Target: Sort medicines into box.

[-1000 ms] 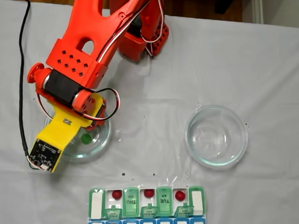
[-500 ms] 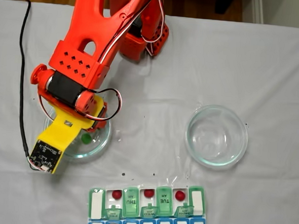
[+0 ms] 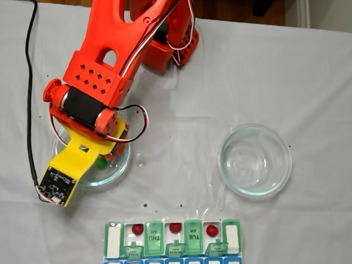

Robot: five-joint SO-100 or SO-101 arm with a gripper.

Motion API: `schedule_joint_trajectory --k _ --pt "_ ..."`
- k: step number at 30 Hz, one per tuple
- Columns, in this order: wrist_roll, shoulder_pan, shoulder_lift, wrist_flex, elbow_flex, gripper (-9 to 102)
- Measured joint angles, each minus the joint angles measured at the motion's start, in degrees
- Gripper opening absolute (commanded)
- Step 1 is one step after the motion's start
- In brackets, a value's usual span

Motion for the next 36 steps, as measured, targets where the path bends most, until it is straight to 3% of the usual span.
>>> schedule_joint_trajectory --k 22,36 --pt "1.23 0.0 -2.29 -1.67 0.0 16" --pt "4.22 -0.62 -2.29 -2.99 0.0 4"
